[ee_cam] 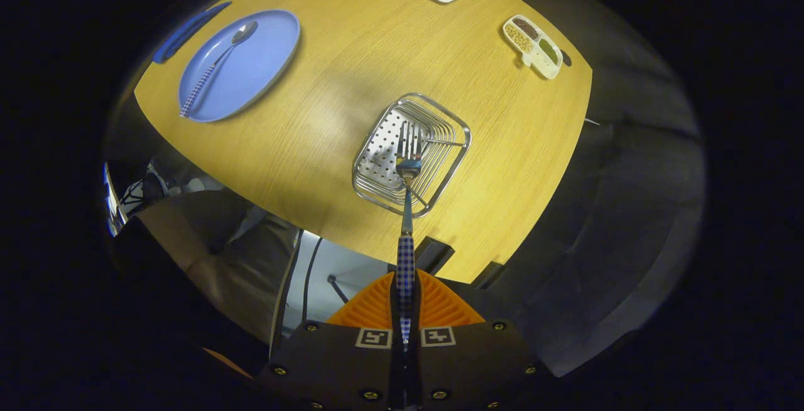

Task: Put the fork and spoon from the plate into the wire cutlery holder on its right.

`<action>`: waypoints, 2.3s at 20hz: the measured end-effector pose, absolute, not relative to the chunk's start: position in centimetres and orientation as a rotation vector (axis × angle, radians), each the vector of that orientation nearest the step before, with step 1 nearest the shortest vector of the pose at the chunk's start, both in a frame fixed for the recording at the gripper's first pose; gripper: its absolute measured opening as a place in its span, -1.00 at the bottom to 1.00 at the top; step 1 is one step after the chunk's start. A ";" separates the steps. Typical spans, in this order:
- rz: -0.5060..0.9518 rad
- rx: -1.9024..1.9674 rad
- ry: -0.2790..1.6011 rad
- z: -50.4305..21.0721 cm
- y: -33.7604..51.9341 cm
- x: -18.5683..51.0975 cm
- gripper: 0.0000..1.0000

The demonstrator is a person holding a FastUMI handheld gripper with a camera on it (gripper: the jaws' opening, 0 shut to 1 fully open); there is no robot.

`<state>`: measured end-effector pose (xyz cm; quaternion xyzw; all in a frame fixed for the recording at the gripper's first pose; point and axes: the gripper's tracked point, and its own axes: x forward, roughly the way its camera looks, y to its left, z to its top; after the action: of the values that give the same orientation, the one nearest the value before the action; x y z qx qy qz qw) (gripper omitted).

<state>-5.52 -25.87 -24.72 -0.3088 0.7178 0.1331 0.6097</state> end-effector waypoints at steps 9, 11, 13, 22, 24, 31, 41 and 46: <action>0.394 -0.844 1.720 -27.4 -25.5 -2.7 -0.95; 0.396 -0.831 1.709 -27.8 -25.5 -2.2 -0.88; 0.387 -0.803 1.695 -27.7 -25.4 -1.9 -0.87; 0.267 -0.666 1.426 -24.3 -23.8 -0.3 0.00; 0.249 -0.626 1.376 -23.4 -23.2 -0.4 0.67; 0.214 -0.531 1.285 -21.7 -20.5 -2.4 0.92; 0.242 -0.375 1.135 -20.5 -10.7 -4.0 0.93; 0.283 -0.336 1.109 -20.6 -7.0 -4.1 0.93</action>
<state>-4.08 -7.02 -20.60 -0.1581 0.5222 0.1333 0.8274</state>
